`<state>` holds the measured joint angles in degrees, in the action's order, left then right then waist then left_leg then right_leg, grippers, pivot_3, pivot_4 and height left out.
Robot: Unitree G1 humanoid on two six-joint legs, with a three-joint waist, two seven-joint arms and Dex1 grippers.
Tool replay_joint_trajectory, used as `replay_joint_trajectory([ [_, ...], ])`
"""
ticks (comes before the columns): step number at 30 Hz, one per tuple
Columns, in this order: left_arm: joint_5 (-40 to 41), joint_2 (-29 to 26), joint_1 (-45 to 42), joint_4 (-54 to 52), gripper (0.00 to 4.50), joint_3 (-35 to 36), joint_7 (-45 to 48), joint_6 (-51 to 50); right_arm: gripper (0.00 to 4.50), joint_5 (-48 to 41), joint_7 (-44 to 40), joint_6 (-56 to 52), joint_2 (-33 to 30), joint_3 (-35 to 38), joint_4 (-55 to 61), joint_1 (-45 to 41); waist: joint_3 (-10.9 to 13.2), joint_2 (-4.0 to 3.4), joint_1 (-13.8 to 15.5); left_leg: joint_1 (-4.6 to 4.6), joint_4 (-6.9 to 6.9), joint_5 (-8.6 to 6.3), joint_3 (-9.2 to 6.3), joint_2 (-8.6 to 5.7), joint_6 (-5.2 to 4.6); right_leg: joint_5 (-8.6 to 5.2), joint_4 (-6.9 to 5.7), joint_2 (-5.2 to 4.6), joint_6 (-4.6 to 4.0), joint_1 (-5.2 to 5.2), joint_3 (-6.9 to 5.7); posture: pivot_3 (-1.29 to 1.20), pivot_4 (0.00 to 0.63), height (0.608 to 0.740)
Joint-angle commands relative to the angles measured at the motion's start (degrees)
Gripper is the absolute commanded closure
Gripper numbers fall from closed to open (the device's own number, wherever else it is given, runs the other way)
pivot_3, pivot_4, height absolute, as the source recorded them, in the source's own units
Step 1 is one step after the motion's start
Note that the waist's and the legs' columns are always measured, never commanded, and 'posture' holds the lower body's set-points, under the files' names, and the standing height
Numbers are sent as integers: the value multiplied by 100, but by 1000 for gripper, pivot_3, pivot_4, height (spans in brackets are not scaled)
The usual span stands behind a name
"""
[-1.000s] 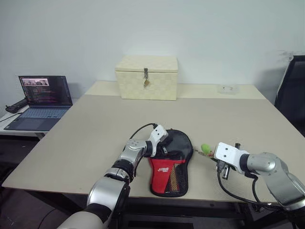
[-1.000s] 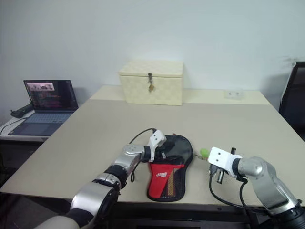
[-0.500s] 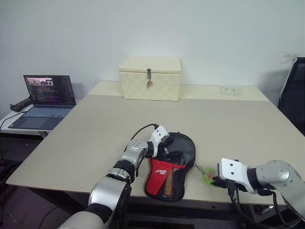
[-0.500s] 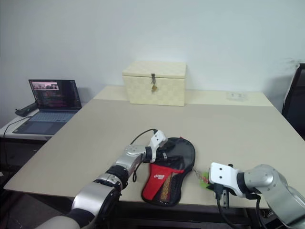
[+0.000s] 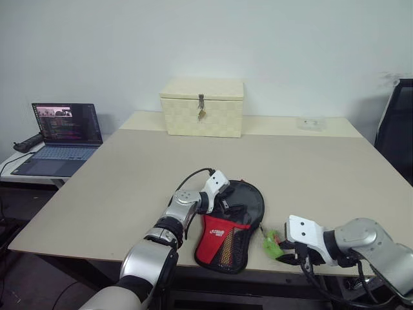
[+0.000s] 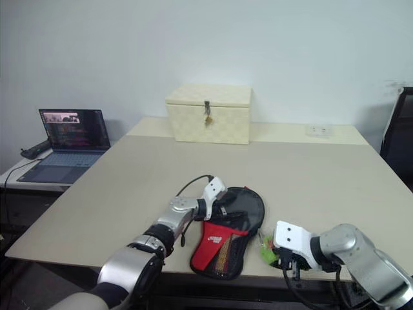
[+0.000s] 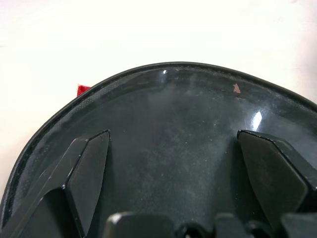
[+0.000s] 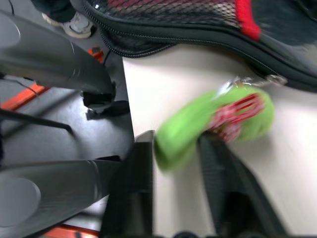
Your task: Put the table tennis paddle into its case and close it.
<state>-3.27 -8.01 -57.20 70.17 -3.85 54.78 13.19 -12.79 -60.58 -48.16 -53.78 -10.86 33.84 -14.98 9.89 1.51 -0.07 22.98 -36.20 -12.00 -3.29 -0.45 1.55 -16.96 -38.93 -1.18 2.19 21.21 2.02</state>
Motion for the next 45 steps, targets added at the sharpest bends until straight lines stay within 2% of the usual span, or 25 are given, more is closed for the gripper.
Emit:
replay_joint_trajectory([
  [1, 223, -132, 141, -228, 0, 154, 380, 74, 2165, -661, -50, -699, -86, 617, 348, -249, 2, 3, -7, 0, 2, 0, 0, 0, 0, 0, 0, 0, 0, 3, 2, 0, 150, 740],
  [7, 634, -514, 359, -1004, 0, 364, 948, -125, 2165, -1367, 364, -1507, 302, 1150, 95, -689, 19, 23, -75, 4, 18, 0, -1, 6, 0, 13, 0, 2, -24, 22, 18, 0, 150, 740],
  [9, 1010, -921, 649, -1779, 0, 492, 1489, -625, 2165, -1201, 1152, -1722, 1051, 1151, -603, -1169, 27, 35, -164, 1, 21, 0, -1, 8, 0, 14, -1, 3, -25, 21, 21, 0, 150, 740],
  [13, 1589, -1503, 1367, -3354, 0, 472, 2317, -1724, 2165, -860, 2226, -1806, 2058, 1022, -1537, -1669, 30, 36, -228, -1, 24, 0, 1, 16, 0, 18, -6, 0, -35, 26, 28, 0, 150, 740],
  [16, 1817, -1915, 1882, -4353, 0, 391, 2537, -2298, 2165, -695, 3039, -1873, 2890, 1214, -2265, -1949, 32, 34, -215, 3, 31, 0, -3, 14, 0, 15, -6, -2, -42, 34, 28, 0, 150, 740],
  [18, 1893, -2091, 2102, -4772, 0, 393, 2497, -2515, 2165, -601, 3336, -1795, 3193, 1216, -2578, -2035, 33, 32, -190, 14, 30, 0, -2, 15, 0, 16, -9, -6, -43, 48, 29, 0, 150, 740],
  [22, 1948, -2246, 2369, -5216, 0, 437, 2261, -2743, 2165, -456, 3707, -1588, 3492, 1176, -3015, -2088, 34, 30, -143, 62, 15, 1, -22, 8, 1, 17, -12, -5, -43, 82, 25, 0, 150, 740],
  [29, 2007, -2352, 2719, -5745, 0, 429, 1939, -2959, 2165, -368, 3913, -1360, 3744, 1002, -3402, -2068, 35, 27, -177, 76, 16, 1, -14, 14, 0, 19, -17, -2, -46, 102, 20, 0, 150, 740],
  [32, 1996, -2370, 2732, -5779, 0, 411, 1867, -2964, 2725, -360, 3968, -1271, 3880, 1009, -3639, -2207, 34, 25, -191, 75, 16, 1, -14, 18, 0, 22, -18, 2, -51, 102, 19, 0, 150, 740],
  [38, 1973, -2372, 2717, -5780, 0, 363, 1771, -2930, 4472, -275, 3953, -837, 4063, 959, -4388, -2709, 34, 25, -239, 64, 15, 1, -1, 21, -1, 25, -22, 6, -54, 101, 24, 0, 150, 740],
  [45, 1972, -2361, 2710, -5786, 0, 296, 1656, -2892, 4472, -1, 3740, -23, 4220, 705, -5499, -3425, 35, 23, -343, 54, 16, 1, 10, 25, -1, 26, -32, 6, -55, 101, 34, 0, 150, 740],
])
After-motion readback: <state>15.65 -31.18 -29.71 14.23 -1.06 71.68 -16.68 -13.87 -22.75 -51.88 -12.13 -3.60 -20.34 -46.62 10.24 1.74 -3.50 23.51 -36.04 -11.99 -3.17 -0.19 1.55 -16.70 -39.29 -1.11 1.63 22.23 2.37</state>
